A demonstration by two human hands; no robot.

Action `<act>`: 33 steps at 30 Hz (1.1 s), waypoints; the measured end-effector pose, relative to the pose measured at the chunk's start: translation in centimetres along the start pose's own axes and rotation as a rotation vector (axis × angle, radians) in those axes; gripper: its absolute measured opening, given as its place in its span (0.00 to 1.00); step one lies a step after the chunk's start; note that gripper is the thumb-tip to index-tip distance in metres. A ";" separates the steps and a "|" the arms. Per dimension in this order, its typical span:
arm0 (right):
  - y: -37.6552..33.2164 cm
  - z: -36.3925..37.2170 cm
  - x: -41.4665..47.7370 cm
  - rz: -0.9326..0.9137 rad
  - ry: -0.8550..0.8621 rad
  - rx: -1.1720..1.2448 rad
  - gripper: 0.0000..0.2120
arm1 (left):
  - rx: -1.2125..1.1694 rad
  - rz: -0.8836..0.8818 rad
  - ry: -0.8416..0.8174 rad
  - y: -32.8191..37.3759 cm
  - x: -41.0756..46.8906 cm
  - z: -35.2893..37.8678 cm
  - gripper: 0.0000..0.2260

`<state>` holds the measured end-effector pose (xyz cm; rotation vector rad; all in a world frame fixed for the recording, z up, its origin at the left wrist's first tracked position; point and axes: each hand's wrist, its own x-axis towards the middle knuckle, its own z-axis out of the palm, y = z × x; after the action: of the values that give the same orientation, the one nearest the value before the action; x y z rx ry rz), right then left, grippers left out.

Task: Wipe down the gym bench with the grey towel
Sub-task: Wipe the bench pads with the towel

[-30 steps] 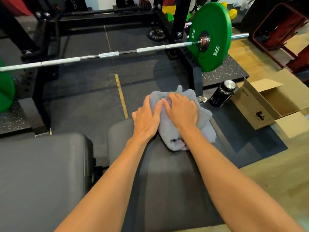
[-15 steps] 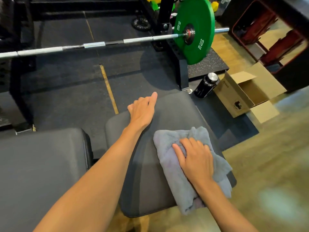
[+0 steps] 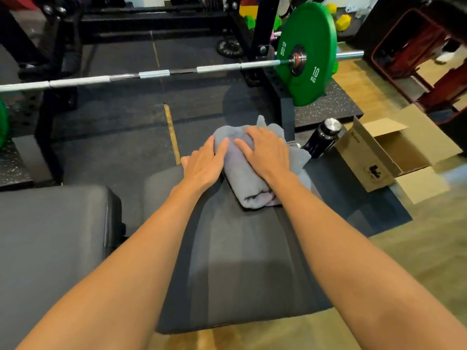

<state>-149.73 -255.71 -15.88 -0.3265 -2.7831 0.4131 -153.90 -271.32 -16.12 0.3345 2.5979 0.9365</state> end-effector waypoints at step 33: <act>-3.6 -3.8 -7.5 0.536 -0.123 0.074 0.38 | -0.027 -0.139 -0.159 -0.5 -5.4 -4.0 0.22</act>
<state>-142.14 -260.15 -13.24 -1.0691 -2.7556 0.6738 -150.66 -275.77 -12.22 0.2095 2.4274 0.8596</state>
